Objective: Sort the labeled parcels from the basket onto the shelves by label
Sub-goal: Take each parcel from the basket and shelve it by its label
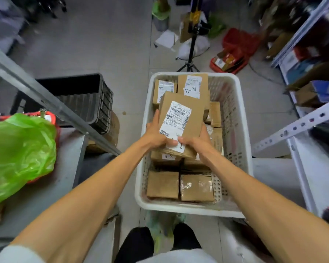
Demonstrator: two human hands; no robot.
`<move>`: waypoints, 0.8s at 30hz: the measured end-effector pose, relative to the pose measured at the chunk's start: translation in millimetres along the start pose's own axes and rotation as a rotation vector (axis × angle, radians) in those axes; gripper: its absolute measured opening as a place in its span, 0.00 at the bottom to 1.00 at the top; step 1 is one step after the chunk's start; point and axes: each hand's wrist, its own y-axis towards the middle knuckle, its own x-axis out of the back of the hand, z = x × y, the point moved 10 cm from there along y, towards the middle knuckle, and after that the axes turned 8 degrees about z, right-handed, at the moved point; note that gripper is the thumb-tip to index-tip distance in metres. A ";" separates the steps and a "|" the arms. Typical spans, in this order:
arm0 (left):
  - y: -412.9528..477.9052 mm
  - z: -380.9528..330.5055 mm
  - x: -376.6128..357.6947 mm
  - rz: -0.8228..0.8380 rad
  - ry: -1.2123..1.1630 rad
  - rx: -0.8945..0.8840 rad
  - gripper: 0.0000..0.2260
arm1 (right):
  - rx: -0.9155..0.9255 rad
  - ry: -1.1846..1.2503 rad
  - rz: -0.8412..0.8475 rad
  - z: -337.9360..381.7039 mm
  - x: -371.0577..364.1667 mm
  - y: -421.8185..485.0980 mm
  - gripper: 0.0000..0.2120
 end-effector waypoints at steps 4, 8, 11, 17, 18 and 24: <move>-30.4 -29.2 -16.4 0.047 0.055 -0.147 0.62 | 0.028 -0.060 -0.054 17.3 14.6 -44.9 0.47; -67.0 -49.0 -54.1 0.171 0.128 -0.317 0.64 | 0.037 -0.116 -0.141 20.6 27.1 -104.1 0.47; -96.4 -45.7 -81.9 0.289 0.152 -0.375 0.69 | 0.047 -0.078 -0.243 9.4 33.3 -156.8 0.46; -162.7 -30.1 -147.0 0.503 0.188 -0.433 0.58 | 0.022 -0.060 -0.450 -20.4 39.3 -273.2 0.50; -173.7 -29.9 -159.0 0.537 0.210 -0.442 0.55 | 0.024 -0.059 -0.486 -26.8 42.7 -290.7 0.50; -225.4 -26.5 -243.0 0.694 0.301 -0.547 0.64 | 0.004 0.046 -0.682 -72.1 68.3 -396.7 0.52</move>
